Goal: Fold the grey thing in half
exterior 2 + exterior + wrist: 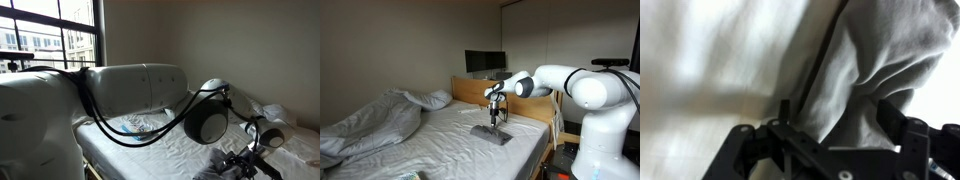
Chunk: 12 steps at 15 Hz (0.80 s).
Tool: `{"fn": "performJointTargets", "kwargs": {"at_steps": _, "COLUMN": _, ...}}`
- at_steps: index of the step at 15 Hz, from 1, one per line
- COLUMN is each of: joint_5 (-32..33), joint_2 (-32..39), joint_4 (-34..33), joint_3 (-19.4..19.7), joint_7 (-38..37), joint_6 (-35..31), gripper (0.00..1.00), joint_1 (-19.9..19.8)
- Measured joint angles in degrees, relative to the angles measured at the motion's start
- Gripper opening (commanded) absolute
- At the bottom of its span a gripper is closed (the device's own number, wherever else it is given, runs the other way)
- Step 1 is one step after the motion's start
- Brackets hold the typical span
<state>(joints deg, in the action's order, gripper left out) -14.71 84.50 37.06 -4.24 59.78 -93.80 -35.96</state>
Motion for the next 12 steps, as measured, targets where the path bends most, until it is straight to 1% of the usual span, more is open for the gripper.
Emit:
{"fn": "performJointTargets", "kwargs": {"at_steps": 7, "joint_5": 0.00, "joint_2": -0.11, "joint_4": -6.45, "joint_3": -0.74, "joint_7": -4.04, "joint_6": -0.08, "gripper": 1.00, "joint_1": 0.98}}
{"fn": "performJointTargets", "kwargs": {"at_steps": 12, "joint_5": 0.01, "joint_2": -0.07, "joint_4": -6.94, "joint_3": -0.84, "joint_7": -6.00, "joint_6": -0.22, "gripper": 1.00, "joint_1": 3.34}}
